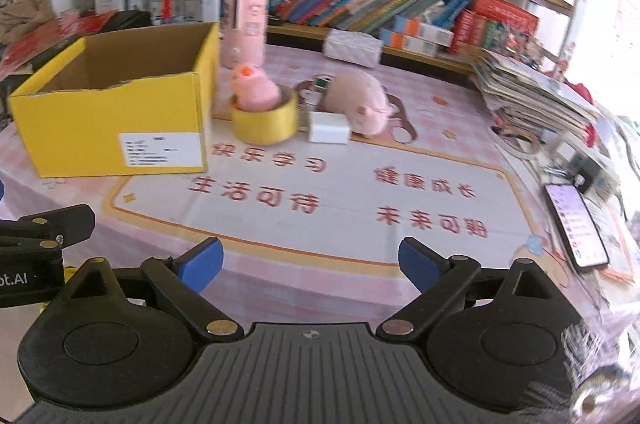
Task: Organize objects
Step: 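Withdraw both tools from the yellow box toward the pink chick plush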
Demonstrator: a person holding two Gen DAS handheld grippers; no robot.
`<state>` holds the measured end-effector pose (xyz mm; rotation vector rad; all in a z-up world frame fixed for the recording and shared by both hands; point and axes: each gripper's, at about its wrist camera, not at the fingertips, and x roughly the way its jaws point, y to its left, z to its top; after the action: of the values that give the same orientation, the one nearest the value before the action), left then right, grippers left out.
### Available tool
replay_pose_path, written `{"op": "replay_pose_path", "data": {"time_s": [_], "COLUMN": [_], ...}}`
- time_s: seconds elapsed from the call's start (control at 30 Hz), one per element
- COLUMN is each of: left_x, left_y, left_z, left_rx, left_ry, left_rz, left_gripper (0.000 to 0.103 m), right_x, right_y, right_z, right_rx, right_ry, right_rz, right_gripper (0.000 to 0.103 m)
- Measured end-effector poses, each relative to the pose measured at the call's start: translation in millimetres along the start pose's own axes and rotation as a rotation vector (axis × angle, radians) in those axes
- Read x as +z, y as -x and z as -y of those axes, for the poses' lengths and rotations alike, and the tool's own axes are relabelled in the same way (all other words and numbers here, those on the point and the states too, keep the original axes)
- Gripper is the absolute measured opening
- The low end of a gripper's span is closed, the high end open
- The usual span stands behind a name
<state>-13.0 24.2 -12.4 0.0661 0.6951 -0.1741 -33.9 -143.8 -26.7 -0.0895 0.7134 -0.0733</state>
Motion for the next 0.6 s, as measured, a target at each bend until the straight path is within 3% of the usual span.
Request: {"op": "replay_pose_path", "data": {"time_s": [0.6], "left_x": [32], "left_y": [-47], "left_z": [54], "left_rx": [-0.074], "left_ry": [-0.053], "left_rz": [-0.024], "left_gripper": [0.099], "right_x": [16], "right_y": [-38], "right_z": [58], "right_rx": [-0.083], "right_ry": [-0.055], "right_rz": [-0.051], "right_gripper": [0.096]}}
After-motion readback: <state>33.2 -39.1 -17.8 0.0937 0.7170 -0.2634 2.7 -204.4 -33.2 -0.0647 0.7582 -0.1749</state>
